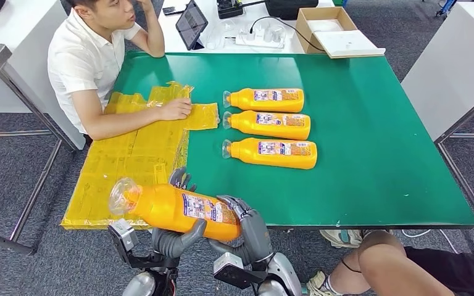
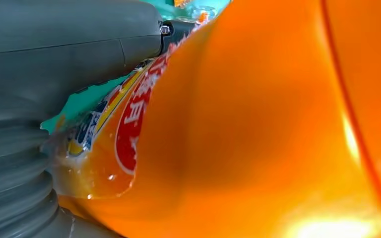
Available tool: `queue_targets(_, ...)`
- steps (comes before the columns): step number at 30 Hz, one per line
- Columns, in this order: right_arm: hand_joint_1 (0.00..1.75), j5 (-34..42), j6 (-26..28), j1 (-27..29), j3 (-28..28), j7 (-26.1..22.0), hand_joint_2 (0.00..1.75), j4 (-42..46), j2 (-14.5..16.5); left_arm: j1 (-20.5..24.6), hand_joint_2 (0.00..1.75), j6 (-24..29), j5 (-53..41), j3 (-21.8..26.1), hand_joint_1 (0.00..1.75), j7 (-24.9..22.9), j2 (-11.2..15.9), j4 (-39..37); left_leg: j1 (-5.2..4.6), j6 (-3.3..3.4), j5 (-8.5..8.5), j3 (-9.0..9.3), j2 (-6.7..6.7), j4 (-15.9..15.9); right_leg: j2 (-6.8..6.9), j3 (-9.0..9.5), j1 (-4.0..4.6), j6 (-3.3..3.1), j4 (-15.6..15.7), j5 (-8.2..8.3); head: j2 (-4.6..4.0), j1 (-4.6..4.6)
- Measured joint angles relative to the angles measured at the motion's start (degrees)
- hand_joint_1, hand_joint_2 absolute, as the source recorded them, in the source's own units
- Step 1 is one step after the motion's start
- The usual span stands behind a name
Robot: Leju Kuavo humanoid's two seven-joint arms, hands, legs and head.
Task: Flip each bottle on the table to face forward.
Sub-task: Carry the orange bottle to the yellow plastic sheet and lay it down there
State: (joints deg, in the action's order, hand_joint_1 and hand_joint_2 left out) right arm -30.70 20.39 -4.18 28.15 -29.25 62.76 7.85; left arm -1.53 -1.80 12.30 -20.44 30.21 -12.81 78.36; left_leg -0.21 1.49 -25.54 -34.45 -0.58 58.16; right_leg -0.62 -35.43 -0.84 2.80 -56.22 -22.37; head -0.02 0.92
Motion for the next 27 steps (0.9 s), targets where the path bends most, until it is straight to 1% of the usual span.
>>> queue_targets(3, 1.75, 0.4, -0.3, -0.3, 0.4, 0.0, 1.75, -0.9, 0.2, 0.0, 1.75, -1.1, 1.2, 0.0, 0.00, 0.0, 0.0, 0.0, 0.00, 0.00, 0.00, 0.00, 0.01, 0.0, 0.00, -0.01, 0.00, 0.00, 0.0, 0.00, 0.00, -0.01)
queue_targets(4, 1.75, 0.5, -0.4, -0.4, 0.5, -0.1, 1.75, -1.3, 0.2, 0.0, 1.75, -2.0, 2.0, 0.0, 0.28, 0.0, 0.0, 0.0, 0.00, 0.00, 0.00, 0.00, 0.01, 0.0, 0.00, -0.01, 0.00, 0.00, 0.0, 0.00, -0.01, 0.00)
queue_targets(7, 1.75, 0.8, -0.6, -0.7, 0.9, -0.2, 1.75, -2.2, 0.3, 0.0, 1.75, -4.2, 4.0, 0.2, 1.58, -0.2, 0.0, 0.0, 0.00, 0.00, 0.00, 0.00, 0.01, 0.0, 0.00, -0.02, 0.00, 0.00, 0.0, 0.00, -0.01, 0.01)
queue_targets(8, 1.75, 0.9, -0.6, -0.8, 1.0, -0.2, 1.75, -2.5, 0.3, -0.1, 1.75, -4.7, 4.4, 0.3, 1.74, -0.1, 0.0, 0.0, 0.00, 0.00, 0.00, 0.00, 0.02, 0.0, 0.00, -0.02, 0.00, 0.00, 0.0, 0.00, -0.01, 0.00)
queue_targets(16, 1.75, 1.7, -1.0, -1.3, 1.6, -0.5, 1.75, -4.0, 0.7, -0.8, 1.75, -9.7, 9.7, 1.6, 1.75, 0.9, 0.0, 0.0, 0.00, 0.00, 0.00, -0.01, 0.03, 0.0, -0.01, -0.04, 0.00, 0.00, 0.0, 0.00, -0.01, -0.01)
queue_targets(21, 1.75, 1.8, -1.0, -1.3, 1.9, -0.6, 1.75, -4.3, 0.7, -1.1, 1.75, -10.3, 10.4, 2.0, 1.75, 0.9, 0.0, 0.0, 0.00, 0.00, 0.00, -0.01, 0.03, 0.0, -0.01, -0.06, 0.00, 0.00, 0.0, 0.00, -0.01, -0.01)
queue_targets(22, 1.71, 1.8, -1.0, -1.3, 1.9, -0.6, 1.75, -4.4, 0.7, -1.1, 1.75, -10.4, 10.5, 2.1, 1.75, 0.9, 0.0, 0.0, 0.00, 0.00, 0.00, -0.01, 0.03, 0.0, -0.01, -0.06, 0.00, 0.00, 0.0, 0.00, -0.01, -0.01)
queue_targets(23, 1.63, 1.8, -1.0, -1.3, 2.0, -0.6, 1.75, -4.4, 0.7, -1.1, 1.75, -10.4, 10.5, 2.2, 1.75, 0.8, 0.0, 0.0, 0.00, 0.00, 0.00, -0.01, 0.03, 0.0, -0.01, -0.06, 0.00, 0.00, 0.0, 0.00, -0.01, -0.01)
queue_targets(24, 1.41, 1.8, -1.0, -1.3, 2.0, -0.6, 1.75, -4.4, 0.7, -1.1, 1.75, -10.4, 10.5, 2.2, 1.75, 0.8, 0.0, 0.0, 0.00, 0.00, 0.00, -0.01, 0.03, 0.0, -0.01, -0.06, 0.00, 0.00, 0.0, 0.00, -0.01, -0.01)
queue_targets(27, 0.30, 1.8, -1.1, -1.3, 2.0, -0.7, 1.75, -4.5, 0.7, -1.2, 1.75, -10.5, 10.4, 2.3, 1.75, 0.8, 0.0, 0.0, 0.00, 0.00, 0.00, -0.01, 0.03, 0.0, -0.01, -0.06, 0.00, 0.00, 0.0, 0.00, -0.01, 0.00)
